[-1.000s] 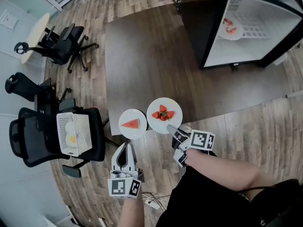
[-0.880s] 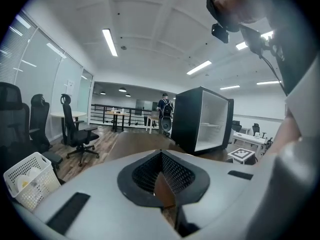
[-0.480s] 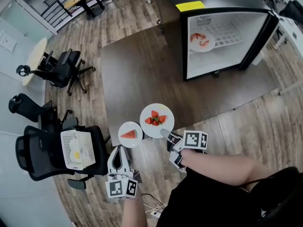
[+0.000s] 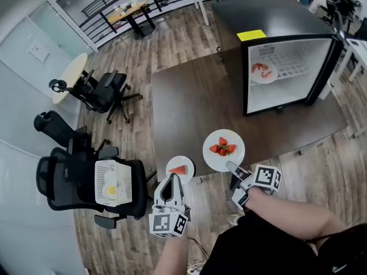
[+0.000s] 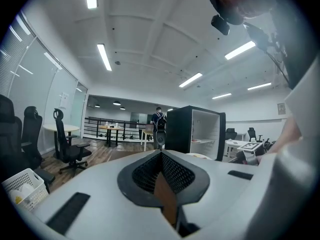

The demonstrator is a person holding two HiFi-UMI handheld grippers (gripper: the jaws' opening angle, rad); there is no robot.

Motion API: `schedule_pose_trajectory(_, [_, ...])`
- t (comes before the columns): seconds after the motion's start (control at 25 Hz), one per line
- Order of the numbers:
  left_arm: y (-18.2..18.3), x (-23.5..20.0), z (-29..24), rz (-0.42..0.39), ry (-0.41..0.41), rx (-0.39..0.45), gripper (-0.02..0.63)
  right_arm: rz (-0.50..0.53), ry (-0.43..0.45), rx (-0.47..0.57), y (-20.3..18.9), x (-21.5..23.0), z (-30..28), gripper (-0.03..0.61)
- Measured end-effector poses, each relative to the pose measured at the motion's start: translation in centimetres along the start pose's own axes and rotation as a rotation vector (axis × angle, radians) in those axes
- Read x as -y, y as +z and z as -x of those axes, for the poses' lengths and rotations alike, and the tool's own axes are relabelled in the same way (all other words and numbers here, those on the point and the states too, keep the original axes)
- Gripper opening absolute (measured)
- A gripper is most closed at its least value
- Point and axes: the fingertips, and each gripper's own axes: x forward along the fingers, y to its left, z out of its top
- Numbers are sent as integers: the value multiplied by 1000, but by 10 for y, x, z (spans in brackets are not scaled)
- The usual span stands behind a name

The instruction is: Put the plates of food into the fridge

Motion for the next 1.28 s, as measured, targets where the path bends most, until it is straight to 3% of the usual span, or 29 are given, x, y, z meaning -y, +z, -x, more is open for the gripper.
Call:
schedule_pose_trajectory(0.48, [40,44,-45,-9,-118,53,3,-31,30,181,96,-36,45,21])
schedule_pose_trajectory(0.72, [59,68,-94,-4,-150,91,3,17,14,207,149,-38,54,21])
schedule_pose_trajectory(1.28, [78,136,-212,-30,-262,83,3,-40,41,336,265,-41,81,21])
